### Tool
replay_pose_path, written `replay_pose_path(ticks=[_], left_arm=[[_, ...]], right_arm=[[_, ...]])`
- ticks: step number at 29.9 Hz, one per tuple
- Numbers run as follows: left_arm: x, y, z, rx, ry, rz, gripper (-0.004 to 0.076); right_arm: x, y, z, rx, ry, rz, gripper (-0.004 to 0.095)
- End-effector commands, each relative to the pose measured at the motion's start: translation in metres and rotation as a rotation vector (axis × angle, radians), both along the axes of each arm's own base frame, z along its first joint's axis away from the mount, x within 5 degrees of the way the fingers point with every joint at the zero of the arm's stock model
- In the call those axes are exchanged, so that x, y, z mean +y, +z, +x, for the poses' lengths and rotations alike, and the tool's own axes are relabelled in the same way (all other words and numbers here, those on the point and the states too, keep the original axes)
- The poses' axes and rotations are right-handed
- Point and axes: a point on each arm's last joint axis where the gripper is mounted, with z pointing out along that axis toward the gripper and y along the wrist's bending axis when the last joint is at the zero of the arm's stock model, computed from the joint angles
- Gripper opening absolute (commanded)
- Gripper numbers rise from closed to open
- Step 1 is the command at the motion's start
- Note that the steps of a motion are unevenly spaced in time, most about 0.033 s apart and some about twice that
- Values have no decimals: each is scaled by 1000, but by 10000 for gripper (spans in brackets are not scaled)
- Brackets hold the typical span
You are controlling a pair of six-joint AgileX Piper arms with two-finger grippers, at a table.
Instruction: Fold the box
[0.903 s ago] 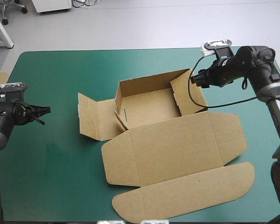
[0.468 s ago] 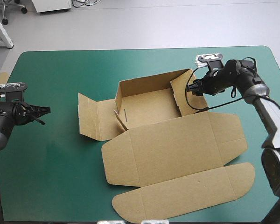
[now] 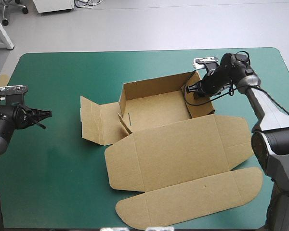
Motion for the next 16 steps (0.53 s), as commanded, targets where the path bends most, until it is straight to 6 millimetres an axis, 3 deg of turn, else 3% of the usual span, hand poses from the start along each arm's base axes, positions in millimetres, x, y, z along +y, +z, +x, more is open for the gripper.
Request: replay_pose_path(ticks=[1, 4, 9, 16], left_arm=[[-2, 19, 0, -86, -17, 24, 114], [-2, 18, 0, -84, -16, 24, 114], [-2, 18, 0, -81, -16, 28, 114], [-2, 18, 0, -77, -26, 36, 114]], right_arm=[[0, 24, -2, -7, 36, -4, 144], [-3, 19, -1, 11, 50, -47, -22], [-10, 30, 0, -43, 3, -114, -7], [-17, 83, -16, -208, -37, -57, -15]])
